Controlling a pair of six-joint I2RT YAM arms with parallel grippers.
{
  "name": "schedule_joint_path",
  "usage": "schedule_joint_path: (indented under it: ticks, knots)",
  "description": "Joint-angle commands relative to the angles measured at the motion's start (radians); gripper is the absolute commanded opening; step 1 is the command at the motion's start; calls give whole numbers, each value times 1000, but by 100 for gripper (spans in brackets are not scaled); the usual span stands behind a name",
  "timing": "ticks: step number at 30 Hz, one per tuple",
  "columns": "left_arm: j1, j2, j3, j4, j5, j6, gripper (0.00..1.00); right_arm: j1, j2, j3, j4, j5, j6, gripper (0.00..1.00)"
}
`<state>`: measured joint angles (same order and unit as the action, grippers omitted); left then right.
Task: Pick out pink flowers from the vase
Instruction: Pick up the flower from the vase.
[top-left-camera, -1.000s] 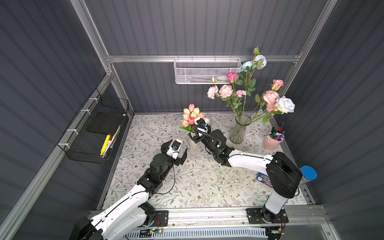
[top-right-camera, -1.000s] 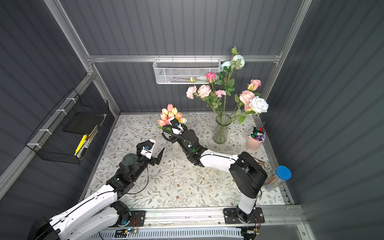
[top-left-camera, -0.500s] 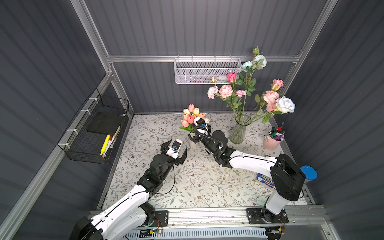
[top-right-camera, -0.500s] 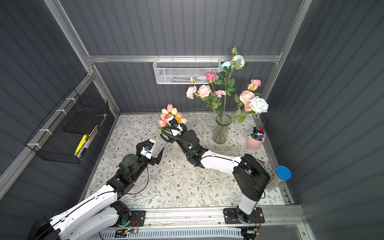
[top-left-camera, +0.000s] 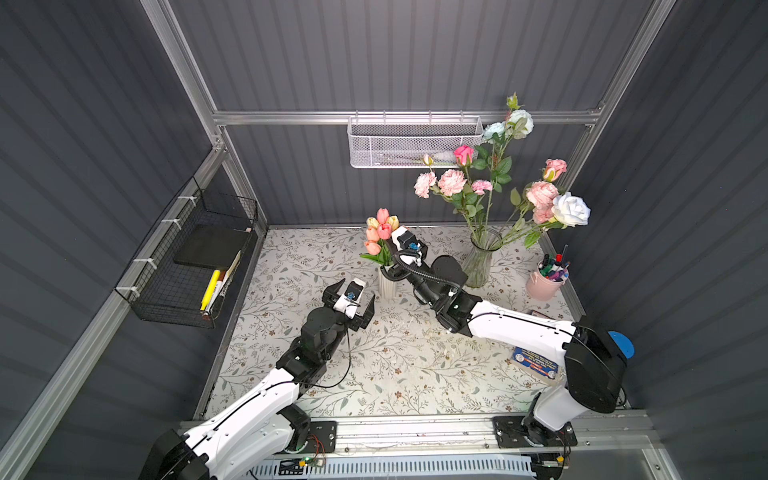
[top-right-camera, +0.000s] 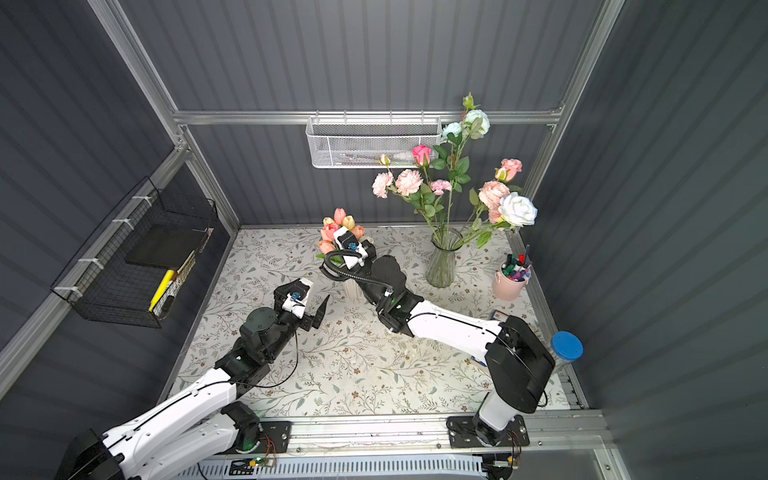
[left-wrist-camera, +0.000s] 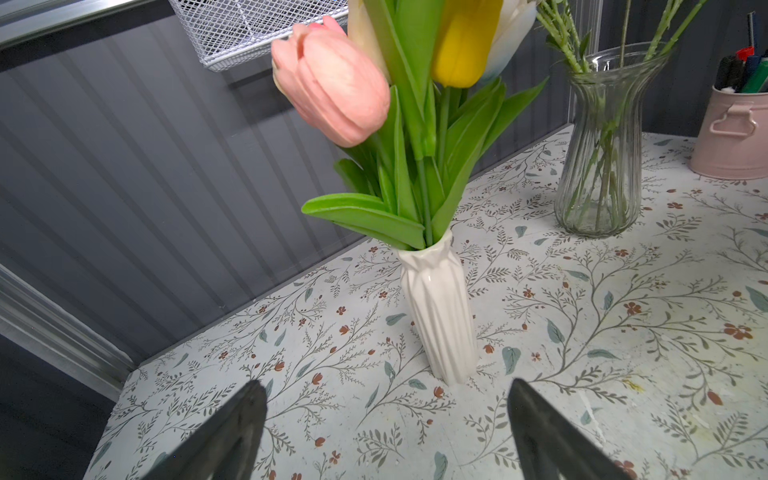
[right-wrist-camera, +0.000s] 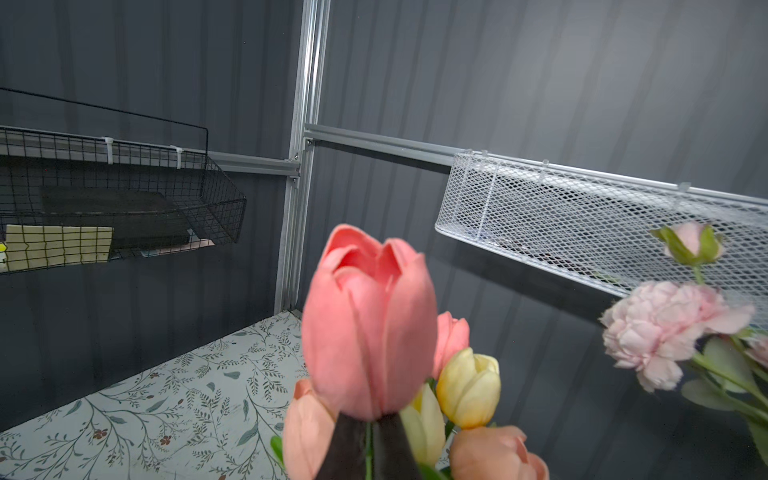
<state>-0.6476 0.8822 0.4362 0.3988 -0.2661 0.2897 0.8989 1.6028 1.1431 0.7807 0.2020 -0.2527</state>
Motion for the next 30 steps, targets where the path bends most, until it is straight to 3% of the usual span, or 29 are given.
schedule_joint_path:
  ticks: [1,17,30]
  knots:
    - [-6,8,-8,23,-2,19,92,17,-46,57,-31,-9,-51,0]
    - [-6,30,-11,23,-1,32,92,76,-148,255,-184,-25,-139,0]
    - [-6,51,-14,18,-23,70,92,166,-290,303,-278,-42,-190,0]
